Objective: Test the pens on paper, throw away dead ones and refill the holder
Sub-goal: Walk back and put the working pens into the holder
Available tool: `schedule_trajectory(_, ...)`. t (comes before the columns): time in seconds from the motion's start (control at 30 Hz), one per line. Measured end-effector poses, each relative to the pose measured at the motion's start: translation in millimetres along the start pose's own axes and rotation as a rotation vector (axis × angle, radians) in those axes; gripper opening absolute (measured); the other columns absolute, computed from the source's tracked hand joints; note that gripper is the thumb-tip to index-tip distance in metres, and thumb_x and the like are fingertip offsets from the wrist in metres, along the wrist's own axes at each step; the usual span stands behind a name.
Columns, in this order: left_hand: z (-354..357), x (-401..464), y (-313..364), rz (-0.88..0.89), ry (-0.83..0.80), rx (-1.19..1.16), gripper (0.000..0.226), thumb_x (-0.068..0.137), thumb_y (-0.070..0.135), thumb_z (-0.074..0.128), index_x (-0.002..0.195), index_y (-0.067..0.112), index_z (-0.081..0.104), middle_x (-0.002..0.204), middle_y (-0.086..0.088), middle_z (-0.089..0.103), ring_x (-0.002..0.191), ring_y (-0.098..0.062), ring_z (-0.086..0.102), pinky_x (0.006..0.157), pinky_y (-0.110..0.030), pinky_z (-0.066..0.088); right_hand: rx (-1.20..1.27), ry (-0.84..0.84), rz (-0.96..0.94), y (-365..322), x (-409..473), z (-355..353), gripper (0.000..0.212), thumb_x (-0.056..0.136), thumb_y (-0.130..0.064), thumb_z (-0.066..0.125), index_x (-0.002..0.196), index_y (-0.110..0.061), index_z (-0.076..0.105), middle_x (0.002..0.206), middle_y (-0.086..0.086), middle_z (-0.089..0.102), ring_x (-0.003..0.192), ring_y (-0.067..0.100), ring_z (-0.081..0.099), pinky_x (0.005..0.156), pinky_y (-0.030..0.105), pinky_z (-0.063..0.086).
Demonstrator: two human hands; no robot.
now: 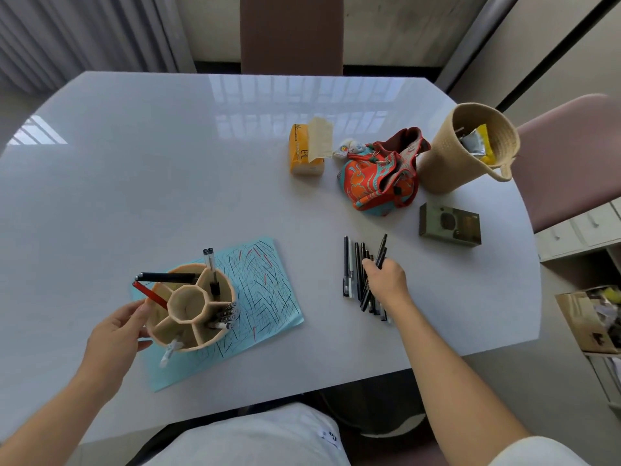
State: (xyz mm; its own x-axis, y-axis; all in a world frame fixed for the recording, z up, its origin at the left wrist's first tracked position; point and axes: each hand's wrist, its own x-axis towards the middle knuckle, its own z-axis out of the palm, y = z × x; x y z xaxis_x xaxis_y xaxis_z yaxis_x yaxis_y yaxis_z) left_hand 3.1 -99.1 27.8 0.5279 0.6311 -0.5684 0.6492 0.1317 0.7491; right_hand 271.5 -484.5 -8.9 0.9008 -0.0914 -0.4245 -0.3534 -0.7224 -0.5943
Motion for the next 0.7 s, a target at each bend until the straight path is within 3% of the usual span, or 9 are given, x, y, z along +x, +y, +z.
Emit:
schedule_trajectory(0.1, 0, 1, 0, -0.003, 0.001, 0.002, 0.021, 0.101, 0.039, 0.050, 0.106, 0.028, 0.068, 0.095, -0.008, 0.073, 0.091, -0.032, 0.067, 0.073, -0.038, 0.054, -0.100, 0.025, -0.032, 1, -1, 1, 0.030, 0.096, -0.030, 0.059, 0.085, -0.003, 0.061, 0.082, 0.011, 0.064, 0.078, 0.031, 0.058, 0.064, 0.035, 0.045)
schedule_trajectory(0.23, 1, 2, -1, -0.010, 0.000, 0.008, 0.024, 0.101, 0.039, 0.049, 0.110, 0.027, 0.067, 0.097, -0.008, 0.072, 0.092, -0.032, 0.067, 0.076, -0.041, 0.054, -0.228, 0.044, -0.074, -6, -2, 4, 0.017, 0.093, -0.025, 0.062, 0.092, -0.008, 0.063, 0.090, 0.010, 0.067, 0.085, 0.032, 0.064, 0.068, 0.033, 0.049)
schedule_trajectory(0.4, 1, 2, -2, -0.006, 0.005, 0.006, 0.026, 0.101, 0.037, 0.049, 0.113, 0.023, 0.068, 0.095, -0.010, 0.072, 0.091, -0.033, 0.067, 0.074, -0.040, 0.055, -0.409, 0.050, -0.061, -18, -2, 13, 0.030, 0.091, -0.033, 0.067, 0.100, -0.006, 0.060, 0.096, 0.009, 0.065, 0.084, 0.030, 0.062, 0.064, 0.031, 0.044)
schedule_trajectory(0.57, 1, 2, -3, -0.004, 0.026, -0.007, 0.021, 0.101, 0.039, 0.051, 0.104, 0.028, 0.069, 0.090, -0.007, 0.074, 0.089, -0.032, 0.068, 0.071, -0.038, 0.055, -0.521, -0.005, -0.069, -33, -2, 23, 0.028, 0.082, -0.031, 0.067, 0.070, -0.013, 0.048, 0.081, 0.005, 0.062, 0.074, 0.027, 0.058, 0.053, 0.026, 0.039)
schedule_trajectory(0.7, 0, 2, -1, -0.013, 0.053, -0.016, 0.021, 0.099, 0.041, 0.055, 0.100, 0.029, 0.072, 0.084, -0.002, 0.076, 0.084, -0.028, 0.070, 0.067, -0.035, 0.054, -0.620, -0.079, -0.050, -41, 2, 24, 0.023, 0.078, -0.031, 0.066, 0.068, -0.014, 0.056, 0.069, 0.001, 0.060, 0.064, 0.022, 0.058, 0.053, 0.025, 0.042)
